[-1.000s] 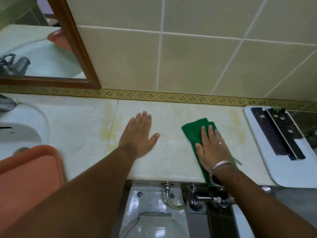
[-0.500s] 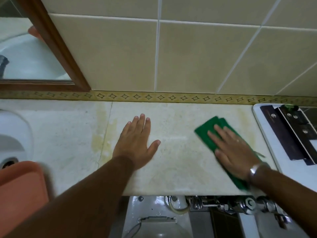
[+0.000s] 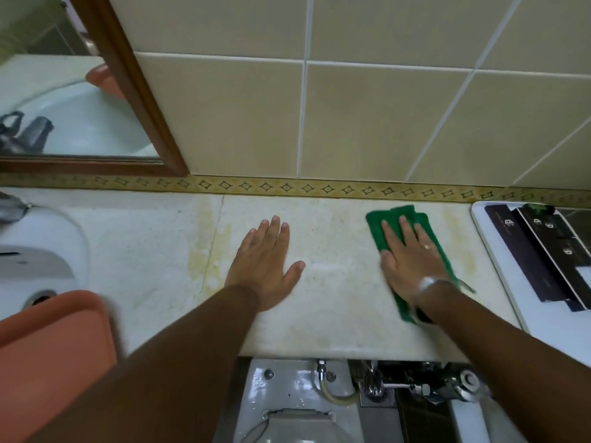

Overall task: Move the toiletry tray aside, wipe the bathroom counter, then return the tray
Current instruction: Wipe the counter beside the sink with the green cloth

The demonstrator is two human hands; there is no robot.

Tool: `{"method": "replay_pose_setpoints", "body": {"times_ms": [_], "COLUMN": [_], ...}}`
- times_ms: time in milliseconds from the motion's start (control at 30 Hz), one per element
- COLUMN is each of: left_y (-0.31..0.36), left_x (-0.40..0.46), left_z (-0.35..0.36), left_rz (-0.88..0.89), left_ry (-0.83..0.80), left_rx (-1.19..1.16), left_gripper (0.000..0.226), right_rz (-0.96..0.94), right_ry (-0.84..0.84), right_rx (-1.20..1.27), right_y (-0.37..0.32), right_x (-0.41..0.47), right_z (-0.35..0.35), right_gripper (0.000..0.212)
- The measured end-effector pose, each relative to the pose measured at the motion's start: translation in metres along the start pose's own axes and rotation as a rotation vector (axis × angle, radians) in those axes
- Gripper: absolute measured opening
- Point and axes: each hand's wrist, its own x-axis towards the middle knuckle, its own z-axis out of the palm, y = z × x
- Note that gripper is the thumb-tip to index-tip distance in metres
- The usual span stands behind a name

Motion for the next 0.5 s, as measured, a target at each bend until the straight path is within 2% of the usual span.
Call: {"method": "replay_pose_setpoints", "body": {"times_ms": [33, 67, 100, 167, 233, 300, 333, 400, 467, 500], "left_y": [0.001, -0.004, -0.014, -0.048, -0.103, -0.150, -0.174, -0.205, -0.220, -0.226], "left_x": [0.001, 0.001, 0.002, 0.005, 0.007, 0.010, 0.009, 0.007, 0.004, 0.004], "left_z": [-0.002, -0.009, -0.017, -0.038, -0.061, -0.080, -0.083, -0.075, -0.054, -0.044], "left_rz": [0.015, 0.028, 0.047, 0.032, -0.121, -0.316, -0.411, -0.532, -0.581, -0.591], "left_ry": [-0.020, -0.031, -0.038, 0.033, 0.155, 0.163, 0.135, 0.081, 0.147, 0.205], "left_rx": [-0.014, -0.026, -0.019, 0.045, 0.112, 0.185, 0.204, 0.159, 0.062, 0.024], "left_gripper": [0.076, 0.073, 0.070, 0.063, 0.057, 0.048, 0.048, 0.056, 0.058, 0.058], "right_rz": [0.080, 0.085, 0.004, -0.326, -0.600, -0.695, -0.694, -0.550, -0.362, -0.345], "right_ry": [-0.010, -0.006, 0.032, 0.056, 0.000, 0.003, 0.020, 0.041, 0.053, 0.066], "right_rx": [-0.010, -0.031, -0.065, -0.102, -0.070, -0.043, -0.065, -0.069, -0.039, -0.051], "right_y": [-0.027, -0.060, -0.089, -0.132, -0.139, -0.106, -0.091, -0.076, -0.093, -0.113], "right_x": [0.015, 0.023, 0.022, -0.006, -0.049, -0.066, -0.058, -0.032, -0.002, 0.014], "right_z": [-0.005, -0.009, -0.005, 0.008, 0.020, 0.020, 0.021, 0.014, 0.012, 0.014], "right_gripper": [0.061, 0.061, 0.061, 0.061, 0.063, 0.062, 0.063, 0.064, 0.064, 0.064]}}
